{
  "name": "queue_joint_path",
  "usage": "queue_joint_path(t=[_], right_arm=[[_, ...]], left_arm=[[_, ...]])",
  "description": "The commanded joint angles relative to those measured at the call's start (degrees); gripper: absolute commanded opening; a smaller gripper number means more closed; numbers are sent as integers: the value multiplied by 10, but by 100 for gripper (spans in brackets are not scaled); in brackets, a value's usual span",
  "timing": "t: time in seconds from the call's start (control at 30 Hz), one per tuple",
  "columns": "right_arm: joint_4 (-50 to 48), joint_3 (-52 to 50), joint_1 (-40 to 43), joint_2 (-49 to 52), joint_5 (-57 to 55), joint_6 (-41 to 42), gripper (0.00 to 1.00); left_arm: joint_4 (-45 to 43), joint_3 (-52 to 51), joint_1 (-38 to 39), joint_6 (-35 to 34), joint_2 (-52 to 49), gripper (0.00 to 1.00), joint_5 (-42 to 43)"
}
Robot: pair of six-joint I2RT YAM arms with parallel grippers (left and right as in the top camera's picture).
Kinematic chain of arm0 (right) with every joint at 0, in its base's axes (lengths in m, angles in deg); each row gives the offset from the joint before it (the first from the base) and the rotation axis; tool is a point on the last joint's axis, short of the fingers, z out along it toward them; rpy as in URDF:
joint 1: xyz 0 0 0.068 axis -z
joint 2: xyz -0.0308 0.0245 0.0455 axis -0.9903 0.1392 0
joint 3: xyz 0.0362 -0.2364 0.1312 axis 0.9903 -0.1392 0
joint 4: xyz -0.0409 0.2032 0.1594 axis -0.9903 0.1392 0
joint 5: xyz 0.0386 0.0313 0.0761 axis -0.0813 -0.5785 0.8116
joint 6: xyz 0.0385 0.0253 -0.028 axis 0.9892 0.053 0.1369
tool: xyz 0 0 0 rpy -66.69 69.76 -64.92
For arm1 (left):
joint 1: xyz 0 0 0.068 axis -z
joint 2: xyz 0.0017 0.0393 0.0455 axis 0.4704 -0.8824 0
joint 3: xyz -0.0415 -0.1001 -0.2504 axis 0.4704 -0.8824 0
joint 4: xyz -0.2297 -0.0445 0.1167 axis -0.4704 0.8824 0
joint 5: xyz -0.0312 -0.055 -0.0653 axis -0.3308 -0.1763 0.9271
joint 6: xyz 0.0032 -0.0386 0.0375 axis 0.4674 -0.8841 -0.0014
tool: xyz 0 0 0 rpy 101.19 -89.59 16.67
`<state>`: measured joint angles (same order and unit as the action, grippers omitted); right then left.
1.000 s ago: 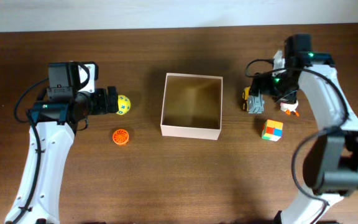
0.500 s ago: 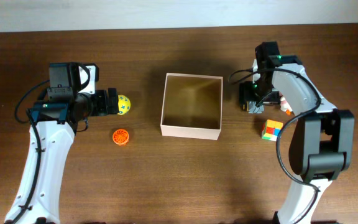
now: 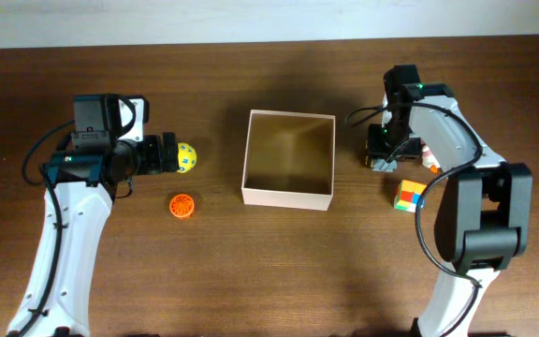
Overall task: Pack container
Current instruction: 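Reach the right gripper to the grey toy truck and grasp it, then carry the truck with the right gripper and release it in the box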
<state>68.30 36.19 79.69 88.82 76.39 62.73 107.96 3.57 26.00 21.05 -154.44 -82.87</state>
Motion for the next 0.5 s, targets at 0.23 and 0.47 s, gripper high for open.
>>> queue_joint_path(t=[0.23,0.47], right_arm=[[84,116,-70,-185,-2,23,42],[89,117,-196,-221,-6,110,42]], left_arm=[[1,9,-2,-3,-2,99,6],[1,9,-2,-3,-2,99,6]])
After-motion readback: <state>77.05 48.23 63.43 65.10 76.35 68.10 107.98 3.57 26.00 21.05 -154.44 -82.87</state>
